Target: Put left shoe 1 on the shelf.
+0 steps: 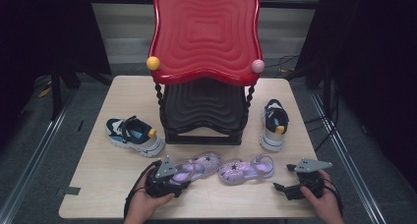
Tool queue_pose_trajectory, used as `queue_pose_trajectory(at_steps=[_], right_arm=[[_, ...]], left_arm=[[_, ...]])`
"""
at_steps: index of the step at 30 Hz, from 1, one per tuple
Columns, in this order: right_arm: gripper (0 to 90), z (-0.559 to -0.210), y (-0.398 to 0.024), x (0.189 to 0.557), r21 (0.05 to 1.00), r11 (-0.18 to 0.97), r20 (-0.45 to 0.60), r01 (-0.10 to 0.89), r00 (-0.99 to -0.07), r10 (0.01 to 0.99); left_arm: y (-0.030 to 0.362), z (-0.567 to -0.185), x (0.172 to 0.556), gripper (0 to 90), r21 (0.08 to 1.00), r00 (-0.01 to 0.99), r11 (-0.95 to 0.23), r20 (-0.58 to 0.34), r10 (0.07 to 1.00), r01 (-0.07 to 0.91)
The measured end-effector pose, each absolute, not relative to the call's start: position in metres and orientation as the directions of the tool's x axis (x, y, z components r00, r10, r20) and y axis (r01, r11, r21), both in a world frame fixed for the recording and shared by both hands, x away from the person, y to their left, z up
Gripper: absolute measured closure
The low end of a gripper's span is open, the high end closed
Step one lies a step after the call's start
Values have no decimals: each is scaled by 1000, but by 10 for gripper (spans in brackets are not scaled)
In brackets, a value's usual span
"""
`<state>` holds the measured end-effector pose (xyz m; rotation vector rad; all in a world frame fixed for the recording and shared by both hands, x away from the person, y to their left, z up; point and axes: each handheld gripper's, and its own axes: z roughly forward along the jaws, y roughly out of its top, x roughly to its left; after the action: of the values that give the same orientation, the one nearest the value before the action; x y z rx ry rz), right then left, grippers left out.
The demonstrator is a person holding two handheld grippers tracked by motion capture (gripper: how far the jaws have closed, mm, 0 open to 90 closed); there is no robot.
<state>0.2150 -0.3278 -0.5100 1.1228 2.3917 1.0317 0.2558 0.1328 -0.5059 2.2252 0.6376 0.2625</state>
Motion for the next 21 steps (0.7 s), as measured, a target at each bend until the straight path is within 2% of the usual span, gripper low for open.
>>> queue_pose_trajectory(at_steps=[5, 9, 13, 17, 21], right_arm=[[113, -510, -328, 215, 718, 434, 29, 544, -647, 762], [113, -510, -328, 215, 718, 435, 28, 543, -647, 762], [113, -510, -328, 215, 718, 435, 28, 544, -647, 762], [113, -510, -328, 215, 718, 435, 28, 543, -647, 762], [113, -510, -328, 215, 718, 434, 29, 544, -647, 762]], left_arm=[[132, -506, 256, 360, 745, 853, -560, -23, 521, 362], [130, -506, 257, 305, 741, 852, -558, -37, 522, 374], [127, -507, 259, 290, 741, 857, -564, -28, 515, 364], [128, -506, 259, 363, 746, 855, -559, -28, 517, 363], [127, -506, 258, 372, 748, 854, -555, -28, 520, 363]])
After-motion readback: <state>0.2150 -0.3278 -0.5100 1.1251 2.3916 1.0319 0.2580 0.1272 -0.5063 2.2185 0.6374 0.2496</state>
